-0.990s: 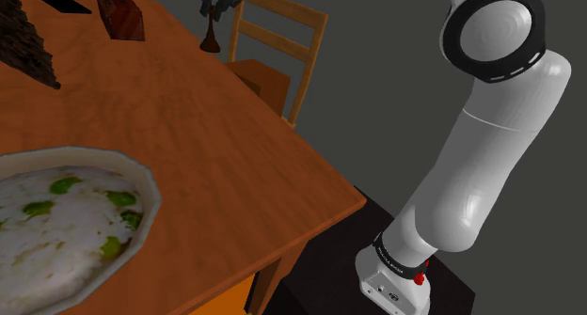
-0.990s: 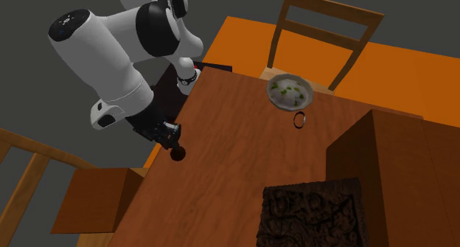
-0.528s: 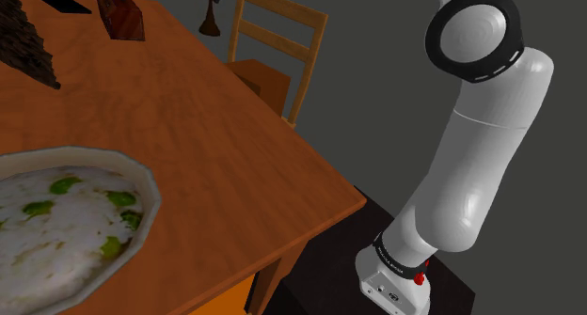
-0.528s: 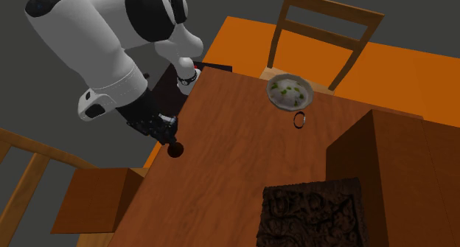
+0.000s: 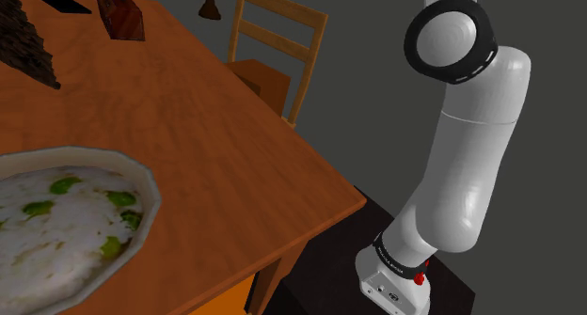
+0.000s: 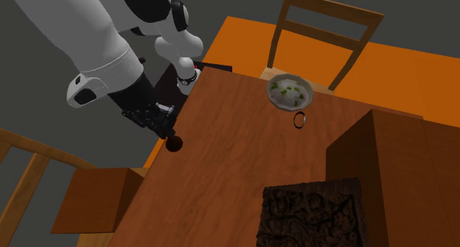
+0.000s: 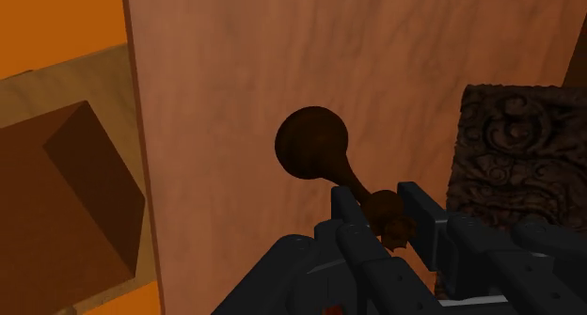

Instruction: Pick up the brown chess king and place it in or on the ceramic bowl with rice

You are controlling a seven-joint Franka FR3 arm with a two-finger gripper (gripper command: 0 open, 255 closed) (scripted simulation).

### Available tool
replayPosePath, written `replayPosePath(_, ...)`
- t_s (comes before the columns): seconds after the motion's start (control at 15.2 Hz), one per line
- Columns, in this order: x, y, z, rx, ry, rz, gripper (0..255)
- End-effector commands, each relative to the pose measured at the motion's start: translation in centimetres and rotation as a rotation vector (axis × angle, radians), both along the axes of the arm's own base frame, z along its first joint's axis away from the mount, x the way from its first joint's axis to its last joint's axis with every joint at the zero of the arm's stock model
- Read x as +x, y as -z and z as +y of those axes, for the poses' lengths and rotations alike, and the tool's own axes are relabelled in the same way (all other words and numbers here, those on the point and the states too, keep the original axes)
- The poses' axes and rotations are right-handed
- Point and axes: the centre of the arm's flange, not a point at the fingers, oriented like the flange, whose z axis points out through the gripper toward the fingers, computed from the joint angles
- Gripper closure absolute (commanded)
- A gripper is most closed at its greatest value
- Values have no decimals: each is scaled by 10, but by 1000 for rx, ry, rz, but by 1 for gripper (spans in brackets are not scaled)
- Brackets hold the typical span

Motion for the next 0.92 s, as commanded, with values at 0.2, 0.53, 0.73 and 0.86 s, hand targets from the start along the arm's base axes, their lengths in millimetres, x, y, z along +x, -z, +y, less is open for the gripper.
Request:
replayPosePath(0.2,-42,-6,42,0,0,0,255)
replayPosePath(0.53,-88,-11,90,0,0,0,255)
replayPosePath(0.73,-115,-14,118,0,0,0,255)
replayPosePath(0.86,-134,-16,137,0,0,0,255)
